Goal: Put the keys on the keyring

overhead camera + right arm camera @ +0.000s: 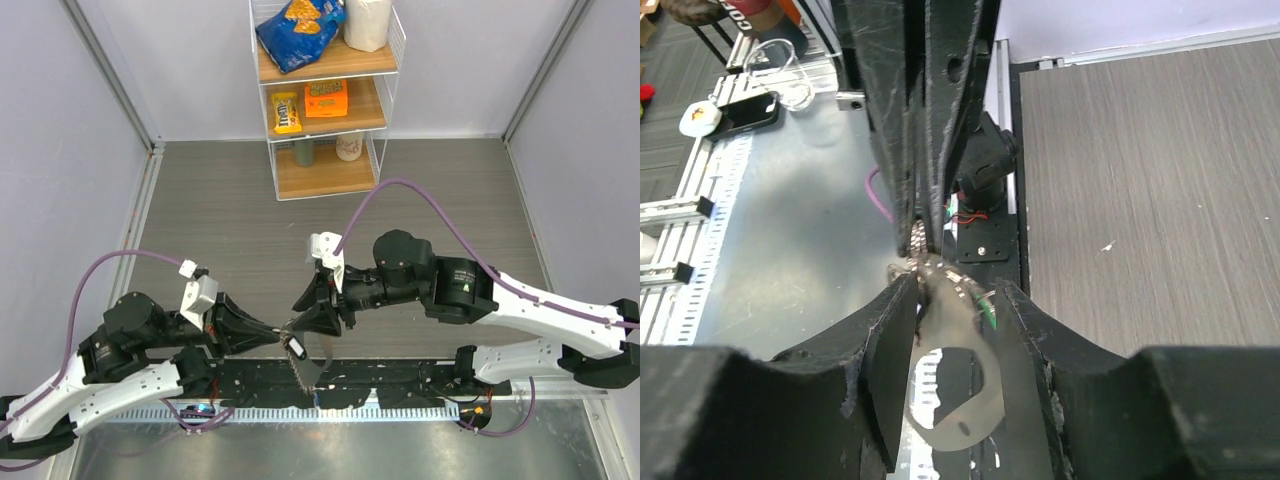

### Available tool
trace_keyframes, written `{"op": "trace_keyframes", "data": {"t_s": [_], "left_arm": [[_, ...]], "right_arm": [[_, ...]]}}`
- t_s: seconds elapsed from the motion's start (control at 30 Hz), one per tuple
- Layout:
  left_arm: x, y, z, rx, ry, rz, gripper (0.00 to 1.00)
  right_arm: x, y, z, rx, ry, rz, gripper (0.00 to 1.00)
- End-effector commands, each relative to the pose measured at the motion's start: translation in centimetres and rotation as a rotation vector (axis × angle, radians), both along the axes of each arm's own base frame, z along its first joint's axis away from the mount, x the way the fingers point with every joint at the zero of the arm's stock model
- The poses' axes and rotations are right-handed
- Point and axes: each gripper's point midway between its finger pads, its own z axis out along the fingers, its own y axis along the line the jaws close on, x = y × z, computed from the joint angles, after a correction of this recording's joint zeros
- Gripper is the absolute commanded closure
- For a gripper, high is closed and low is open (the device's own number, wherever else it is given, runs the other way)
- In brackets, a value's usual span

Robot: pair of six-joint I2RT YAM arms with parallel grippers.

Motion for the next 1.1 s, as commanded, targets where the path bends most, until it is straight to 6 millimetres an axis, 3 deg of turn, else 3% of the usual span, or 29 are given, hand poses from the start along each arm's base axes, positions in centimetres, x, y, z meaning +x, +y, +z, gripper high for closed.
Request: {"op": "trace_keyframes", "data": {"t_s": [0.0,0.43,1.07], "left_arm": [[1.0,0.3,1.8,-0.072,-0.020,0.068,1.00],[2.3,0.6,1.9,-0.087,0.003,0.147,1.00],[1.8,1.1,3.0,-0.148,-0.015,0.134,1.00]], "right_arm": [[-1.3,-0.7,3.0,0.109,0.026,0.046,0.57],[-1.8,-0.1,2.3,0.111,0.044,0.082,0.57],[-1.5,1.8,1.0,0.068,0.049,0.101,0.61]]}}
